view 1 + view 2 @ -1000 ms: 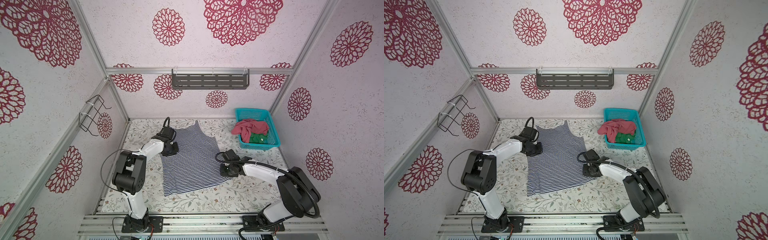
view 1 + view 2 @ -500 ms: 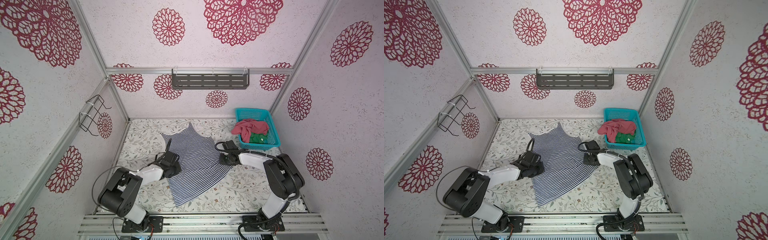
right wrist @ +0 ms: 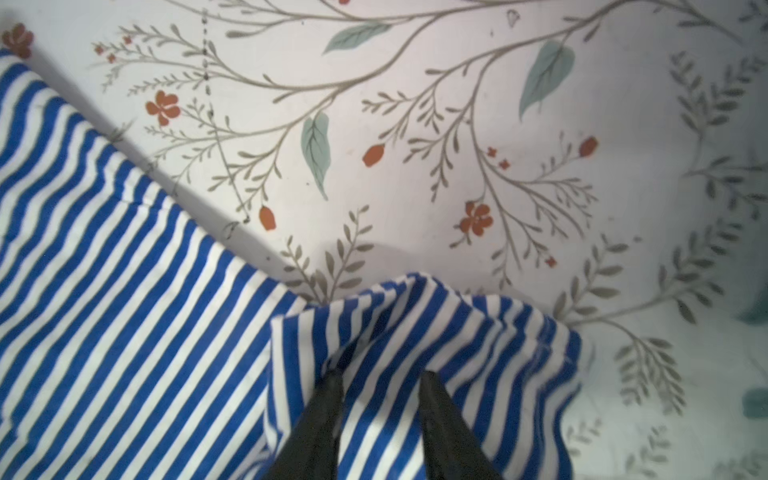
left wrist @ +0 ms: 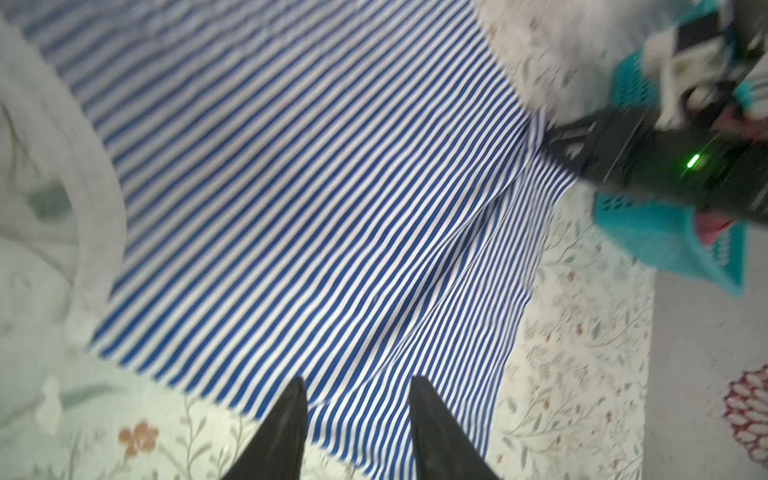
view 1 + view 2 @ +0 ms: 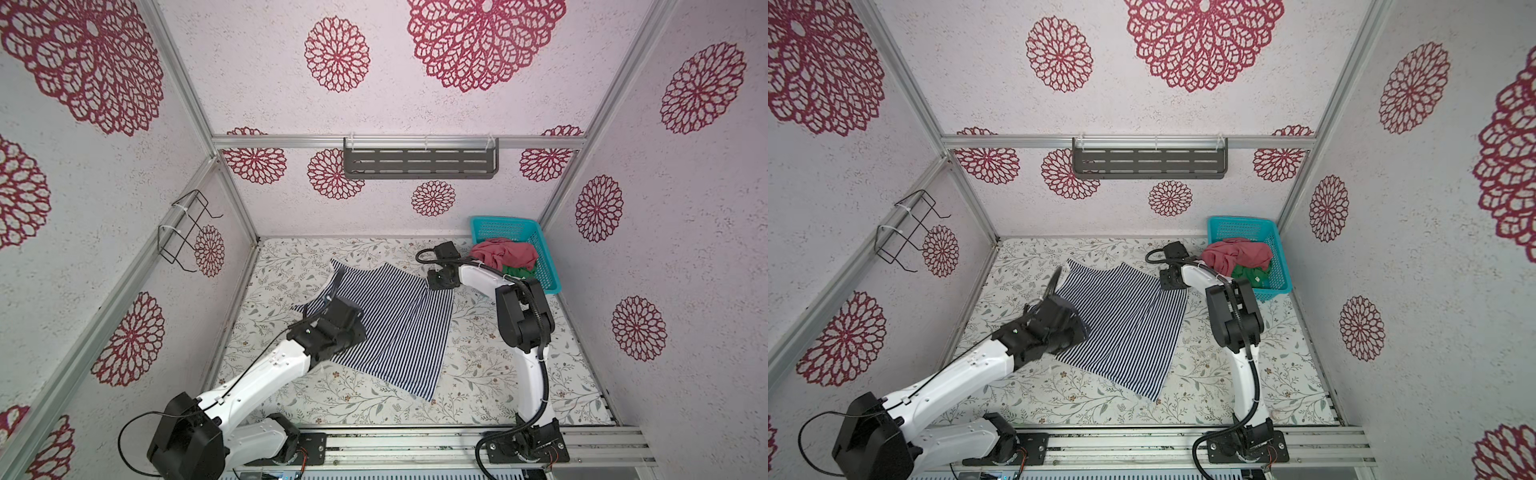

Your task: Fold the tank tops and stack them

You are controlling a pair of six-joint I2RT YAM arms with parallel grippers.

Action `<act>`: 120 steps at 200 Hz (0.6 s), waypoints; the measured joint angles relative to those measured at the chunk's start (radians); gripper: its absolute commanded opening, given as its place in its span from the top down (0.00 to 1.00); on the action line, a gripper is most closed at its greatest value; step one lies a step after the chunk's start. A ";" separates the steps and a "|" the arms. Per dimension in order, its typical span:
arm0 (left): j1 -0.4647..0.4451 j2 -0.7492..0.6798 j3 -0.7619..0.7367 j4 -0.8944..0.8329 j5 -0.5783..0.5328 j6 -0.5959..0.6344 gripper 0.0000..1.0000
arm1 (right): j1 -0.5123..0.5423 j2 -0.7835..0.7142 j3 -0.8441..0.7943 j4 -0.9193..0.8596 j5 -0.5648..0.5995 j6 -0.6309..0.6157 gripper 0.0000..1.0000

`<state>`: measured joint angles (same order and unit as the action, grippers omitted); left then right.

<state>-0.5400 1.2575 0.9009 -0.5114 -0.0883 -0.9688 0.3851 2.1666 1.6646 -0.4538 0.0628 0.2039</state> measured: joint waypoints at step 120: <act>0.282 1.001 0.805 -0.043 0.121 0.446 0.73 | 0.195 -0.302 -0.490 0.059 -0.033 0.240 0.77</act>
<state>-0.2584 2.2589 1.7058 -0.5549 0.0326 -0.5228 0.5804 1.8648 1.1748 -0.3946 0.0299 0.4442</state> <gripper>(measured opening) 0.288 0.244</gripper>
